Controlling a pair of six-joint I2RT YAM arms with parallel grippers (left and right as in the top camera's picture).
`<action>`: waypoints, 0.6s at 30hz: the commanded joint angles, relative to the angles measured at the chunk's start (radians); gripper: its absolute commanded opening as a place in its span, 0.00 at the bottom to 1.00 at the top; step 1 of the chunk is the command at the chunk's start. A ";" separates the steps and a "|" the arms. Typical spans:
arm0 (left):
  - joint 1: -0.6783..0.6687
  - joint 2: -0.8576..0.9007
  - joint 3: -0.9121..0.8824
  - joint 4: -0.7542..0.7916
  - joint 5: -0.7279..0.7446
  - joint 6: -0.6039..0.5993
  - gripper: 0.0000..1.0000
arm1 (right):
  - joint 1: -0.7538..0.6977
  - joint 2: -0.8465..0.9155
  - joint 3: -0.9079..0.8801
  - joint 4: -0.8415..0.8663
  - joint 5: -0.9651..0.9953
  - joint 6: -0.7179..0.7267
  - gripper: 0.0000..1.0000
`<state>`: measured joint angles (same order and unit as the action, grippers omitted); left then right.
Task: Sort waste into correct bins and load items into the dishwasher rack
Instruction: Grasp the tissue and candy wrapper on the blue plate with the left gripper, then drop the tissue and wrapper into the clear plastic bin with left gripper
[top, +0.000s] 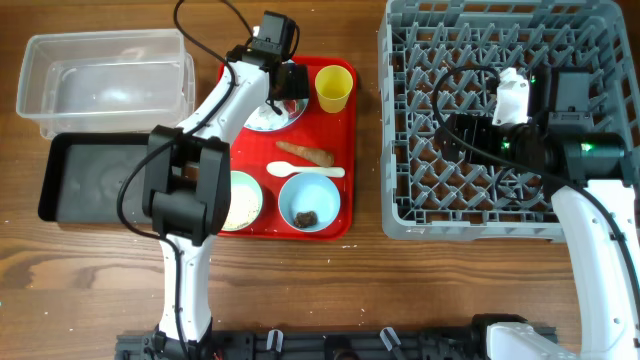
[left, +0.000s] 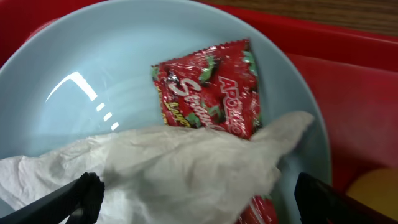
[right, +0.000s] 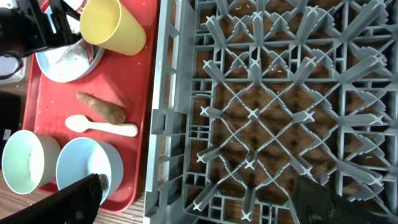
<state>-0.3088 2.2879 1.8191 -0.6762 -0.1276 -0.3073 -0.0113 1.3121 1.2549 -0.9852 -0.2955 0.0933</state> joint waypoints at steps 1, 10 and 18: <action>0.008 0.052 0.014 0.014 -0.023 -0.068 1.00 | 0.000 0.008 0.013 -0.004 -0.017 -0.012 1.00; 0.002 0.072 0.017 -0.058 -0.020 -0.068 0.04 | 0.000 0.008 0.013 -0.004 -0.017 -0.012 1.00; 0.148 -0.229 0.214 -0.168 -0.108 -0.037 0.04 | 0.000 0.008 0.013 -0.016 -0.017 -0.011 1.00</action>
<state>-0.2474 2.2242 1.9827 -0.8413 -0.1677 -0.3565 -0.0116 1.3121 1.2549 -0.9985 -0.2958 0.0925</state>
